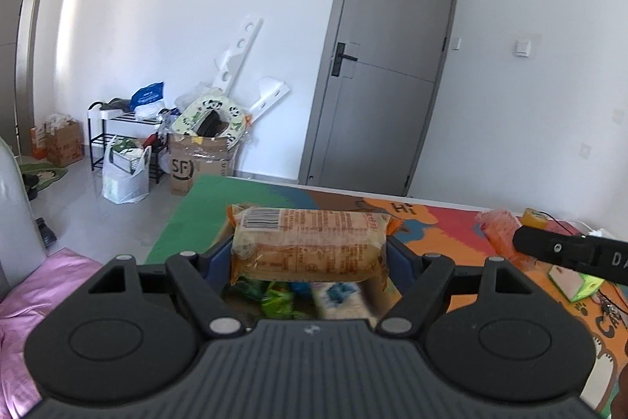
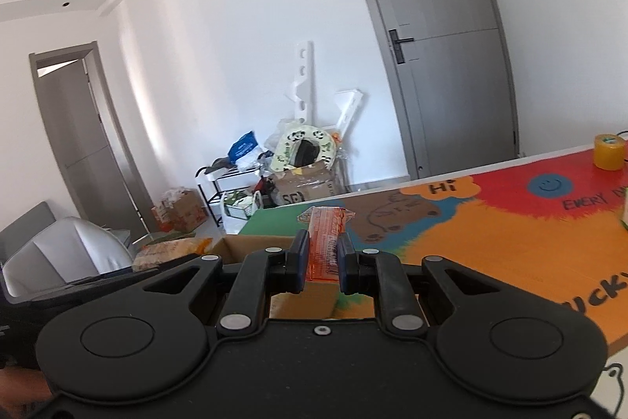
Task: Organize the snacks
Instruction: 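Carry both snacks into the cardboard box and open both grippers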
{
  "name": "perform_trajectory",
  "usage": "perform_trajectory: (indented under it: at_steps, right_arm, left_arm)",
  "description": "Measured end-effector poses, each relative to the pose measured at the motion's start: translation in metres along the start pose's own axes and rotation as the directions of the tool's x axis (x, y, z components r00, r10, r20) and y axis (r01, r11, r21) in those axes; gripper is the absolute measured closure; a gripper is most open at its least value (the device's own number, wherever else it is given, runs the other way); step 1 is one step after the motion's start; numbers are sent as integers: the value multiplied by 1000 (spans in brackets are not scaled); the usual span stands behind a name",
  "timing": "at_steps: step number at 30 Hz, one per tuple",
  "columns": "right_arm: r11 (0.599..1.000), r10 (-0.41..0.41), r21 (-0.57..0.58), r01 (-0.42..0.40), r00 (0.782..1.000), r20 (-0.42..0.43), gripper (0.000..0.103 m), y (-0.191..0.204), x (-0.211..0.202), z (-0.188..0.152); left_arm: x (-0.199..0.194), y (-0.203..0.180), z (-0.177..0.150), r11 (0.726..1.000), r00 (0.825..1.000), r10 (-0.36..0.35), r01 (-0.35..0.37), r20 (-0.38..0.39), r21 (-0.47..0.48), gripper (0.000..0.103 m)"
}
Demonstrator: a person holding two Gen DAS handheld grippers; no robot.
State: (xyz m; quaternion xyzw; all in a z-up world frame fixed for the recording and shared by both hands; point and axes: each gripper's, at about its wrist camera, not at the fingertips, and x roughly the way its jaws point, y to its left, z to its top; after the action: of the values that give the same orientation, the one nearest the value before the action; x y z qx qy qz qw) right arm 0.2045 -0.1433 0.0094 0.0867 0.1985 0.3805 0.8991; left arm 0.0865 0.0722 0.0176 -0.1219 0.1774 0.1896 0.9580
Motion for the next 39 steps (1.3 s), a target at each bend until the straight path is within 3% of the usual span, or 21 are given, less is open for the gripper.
perform_trajectory:
  at_steps: [6,11,22,24,26,27,39]
  right_arm:
    - [1000,24,-16,-24,1000,-20,87,15,16,0]
    - [998,47,-32,-49,998,-43,87,28,30,-2]
    - [991,117,-52,-122,989,-85,87,60,62,-8]
    - [985,157,-57,-161,985,-74,83,67,65,-8]
    - [982,171,-73,-177,982,-81,56,74,67,-9]
    - [984,158,-74,-164,985,-74,52,75,65,-9]
    - [998,46,-28,-49,994,-102,49,33,36,-13]
  left_arm:
    - [6,13,1,1000,1000,7,-8,-15,-21,24]
    - [12,26,-1,999,999,4,-6,-41,-52,13]
    - [9,70,2,992,995,72,-78,-64,-96,12]
    - [10,76,1,991,995,76,-83,-68,-104,12]
    - [11,80,0,990,994,85,-93,-75,-110,12]
    - [12,82,0,989,993,89,-97,-79,-112,12]
    - [12,55,-6,997,992,42,-48,-118,-54,6]
